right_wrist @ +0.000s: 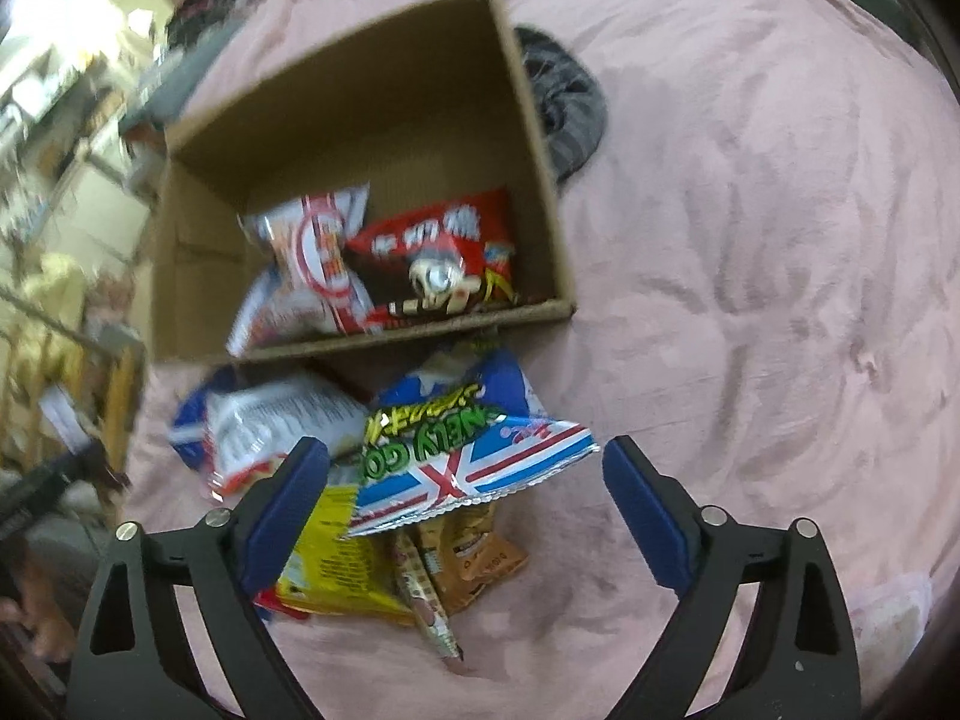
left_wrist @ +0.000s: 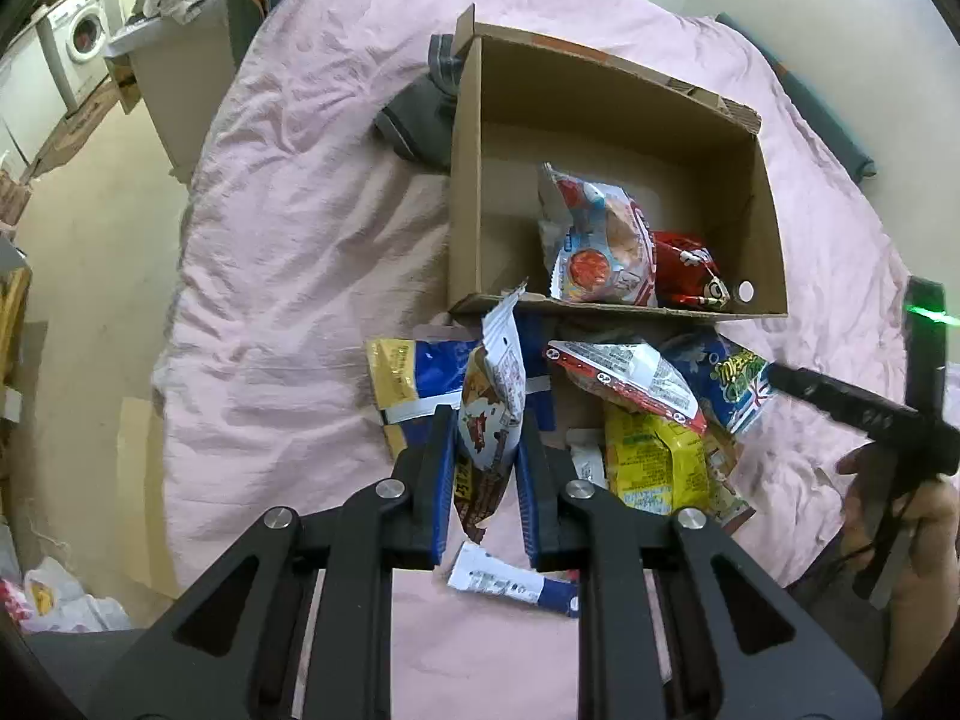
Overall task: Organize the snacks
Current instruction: 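Grasp the blue-and-white Jelly Go bag from the pile with the right gripper, then lower the Jelly Go bag into the box and open the right gripper while the left releases its snack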
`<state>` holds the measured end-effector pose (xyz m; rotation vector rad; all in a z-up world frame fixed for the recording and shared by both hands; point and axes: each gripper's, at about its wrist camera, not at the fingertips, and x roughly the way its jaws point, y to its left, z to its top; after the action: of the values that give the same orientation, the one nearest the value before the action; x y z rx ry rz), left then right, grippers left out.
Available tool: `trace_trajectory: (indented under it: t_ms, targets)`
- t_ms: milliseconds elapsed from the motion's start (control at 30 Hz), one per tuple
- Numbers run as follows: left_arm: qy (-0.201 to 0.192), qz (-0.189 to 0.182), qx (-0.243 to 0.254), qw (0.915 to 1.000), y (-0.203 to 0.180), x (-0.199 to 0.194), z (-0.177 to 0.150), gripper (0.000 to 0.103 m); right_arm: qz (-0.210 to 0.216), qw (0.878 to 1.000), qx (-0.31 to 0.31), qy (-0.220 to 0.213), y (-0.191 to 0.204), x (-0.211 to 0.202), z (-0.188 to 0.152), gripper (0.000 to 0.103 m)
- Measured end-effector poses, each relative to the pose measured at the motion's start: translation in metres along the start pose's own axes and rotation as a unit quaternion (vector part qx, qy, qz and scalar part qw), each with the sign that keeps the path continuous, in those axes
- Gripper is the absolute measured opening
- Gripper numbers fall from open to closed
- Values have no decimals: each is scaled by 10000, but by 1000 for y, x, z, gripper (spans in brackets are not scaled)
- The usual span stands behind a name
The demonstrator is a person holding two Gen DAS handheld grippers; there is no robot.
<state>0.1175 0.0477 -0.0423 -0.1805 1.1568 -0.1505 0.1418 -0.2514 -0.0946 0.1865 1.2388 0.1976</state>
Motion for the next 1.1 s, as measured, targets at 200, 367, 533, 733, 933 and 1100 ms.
trace_trajectory:
  t_ms: [200, 367, 533, 733, 933, 1100]
  targets:
    - [295, -115, -156, 9994, -1, 19, -7, 15, -787, 9933, -745, 397, 18, 44, 15, 103]
    - [119, -112, 2, 9999, -9, 12, -6, 15, -753, 9928, -725, 588, 13, 57, 21, 102]
    - [113, -88, -105, 9998, -3, 11, -7, 15, -610, 9928, -591, 839, -1, 68, 18, 88]
    - [23, -53, -76, 10000, -1, 7, -10, 16, -532, 9908, -855, 899, 4, 53, 1, 19]
    - [49, 22, 9, 10000, -3, 3, -7, 15, -10, 9948, -766, 665, 0, -4, -26, 13]
    - [-141, 211, -20, 9997, -17, -5, 8, 15, 470, 9967, -647, 120, -13, -55, -36, 13]
